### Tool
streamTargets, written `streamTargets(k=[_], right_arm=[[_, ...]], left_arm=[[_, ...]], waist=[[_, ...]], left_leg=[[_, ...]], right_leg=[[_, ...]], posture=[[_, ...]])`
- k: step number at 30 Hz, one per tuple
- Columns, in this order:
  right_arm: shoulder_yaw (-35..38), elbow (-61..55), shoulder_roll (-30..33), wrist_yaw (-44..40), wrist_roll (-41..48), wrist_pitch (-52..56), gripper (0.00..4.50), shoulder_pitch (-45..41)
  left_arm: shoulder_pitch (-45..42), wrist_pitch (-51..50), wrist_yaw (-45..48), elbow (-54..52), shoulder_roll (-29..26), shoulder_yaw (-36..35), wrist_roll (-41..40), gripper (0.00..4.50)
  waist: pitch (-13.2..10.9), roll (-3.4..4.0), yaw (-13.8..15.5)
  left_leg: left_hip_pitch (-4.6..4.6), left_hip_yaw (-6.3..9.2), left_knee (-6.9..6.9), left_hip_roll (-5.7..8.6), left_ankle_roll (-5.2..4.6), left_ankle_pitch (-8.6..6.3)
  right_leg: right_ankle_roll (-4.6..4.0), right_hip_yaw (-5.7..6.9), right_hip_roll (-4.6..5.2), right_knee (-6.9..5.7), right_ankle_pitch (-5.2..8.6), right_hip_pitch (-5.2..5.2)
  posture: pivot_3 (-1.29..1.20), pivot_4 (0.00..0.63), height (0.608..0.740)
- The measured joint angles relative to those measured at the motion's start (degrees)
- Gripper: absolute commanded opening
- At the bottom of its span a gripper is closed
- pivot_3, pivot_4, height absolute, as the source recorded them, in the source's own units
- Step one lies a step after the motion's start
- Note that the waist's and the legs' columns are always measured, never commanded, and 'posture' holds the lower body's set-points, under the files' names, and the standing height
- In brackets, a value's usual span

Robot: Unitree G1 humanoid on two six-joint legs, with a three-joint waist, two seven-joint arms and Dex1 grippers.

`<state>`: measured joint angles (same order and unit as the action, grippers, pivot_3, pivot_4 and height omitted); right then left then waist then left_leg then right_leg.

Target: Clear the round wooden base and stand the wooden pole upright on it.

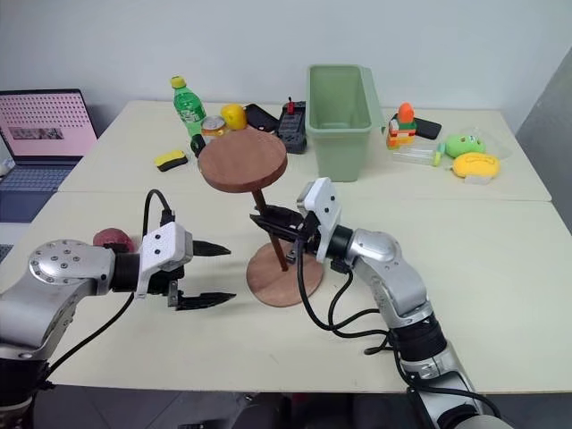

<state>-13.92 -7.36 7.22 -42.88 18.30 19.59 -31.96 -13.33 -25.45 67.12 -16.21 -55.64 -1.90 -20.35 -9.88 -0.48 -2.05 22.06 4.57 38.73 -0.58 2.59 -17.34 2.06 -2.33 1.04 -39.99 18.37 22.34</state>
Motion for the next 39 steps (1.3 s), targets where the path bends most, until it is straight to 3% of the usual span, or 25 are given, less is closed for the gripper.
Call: streamTargets(k=[39], right_arm=[[-2.41, 1.6, 1.34, -0.47, -1.92, -1.89, 0.22, 1.34]], left_arm=[[1.02, 3.55, -0.11, 2.29, 0.14, -0.06, 0.24, 4.5]], waist=[[0.04, -0.02, 0.05]], left_leg=[[-0.19, -0.02, -0.01, 0.0, -0.01, 0.0]], right_leg=[[0.0, -0.02, 0.0, -0.01, 0.0, -0.14]], posture=[[0.0, 0.15, 0.74]])
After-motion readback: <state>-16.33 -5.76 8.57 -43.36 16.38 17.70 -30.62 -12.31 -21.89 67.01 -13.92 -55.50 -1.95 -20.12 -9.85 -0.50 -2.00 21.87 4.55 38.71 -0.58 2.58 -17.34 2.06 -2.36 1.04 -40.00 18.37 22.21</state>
